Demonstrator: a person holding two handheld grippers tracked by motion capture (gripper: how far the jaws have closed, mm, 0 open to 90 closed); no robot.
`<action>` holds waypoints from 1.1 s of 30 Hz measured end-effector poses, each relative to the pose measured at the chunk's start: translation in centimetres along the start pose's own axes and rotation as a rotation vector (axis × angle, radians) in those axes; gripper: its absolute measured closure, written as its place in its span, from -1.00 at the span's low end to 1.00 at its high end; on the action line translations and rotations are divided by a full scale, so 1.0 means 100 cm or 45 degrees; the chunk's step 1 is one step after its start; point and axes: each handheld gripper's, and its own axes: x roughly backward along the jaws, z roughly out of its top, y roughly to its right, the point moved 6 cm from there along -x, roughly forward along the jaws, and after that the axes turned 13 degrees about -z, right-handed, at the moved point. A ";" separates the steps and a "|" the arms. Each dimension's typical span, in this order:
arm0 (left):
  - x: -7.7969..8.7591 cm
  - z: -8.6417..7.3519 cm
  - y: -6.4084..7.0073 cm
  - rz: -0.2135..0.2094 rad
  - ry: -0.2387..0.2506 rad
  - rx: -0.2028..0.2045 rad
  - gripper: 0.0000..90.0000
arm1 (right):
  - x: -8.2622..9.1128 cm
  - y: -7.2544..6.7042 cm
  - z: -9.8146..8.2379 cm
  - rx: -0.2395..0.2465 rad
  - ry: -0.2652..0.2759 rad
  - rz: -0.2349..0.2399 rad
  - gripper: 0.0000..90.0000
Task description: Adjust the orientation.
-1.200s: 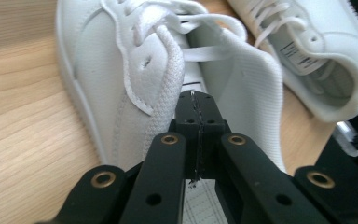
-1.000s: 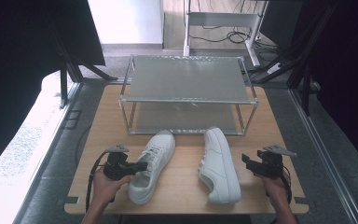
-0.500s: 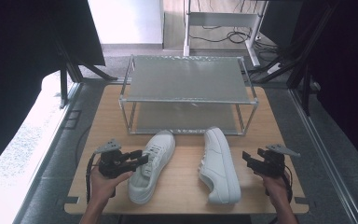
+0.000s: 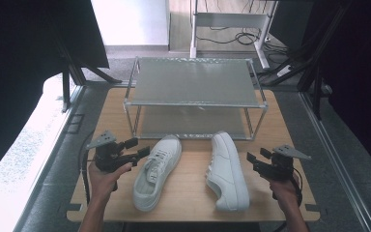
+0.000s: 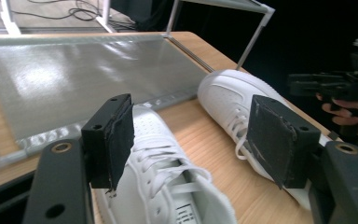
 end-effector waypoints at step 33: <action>-0.003 -0.033 -0.010 -0.017 -0.067 0.118 -0.22 | 0.026 -0.130 -0.031 0.489 -0.083 0.444 1.00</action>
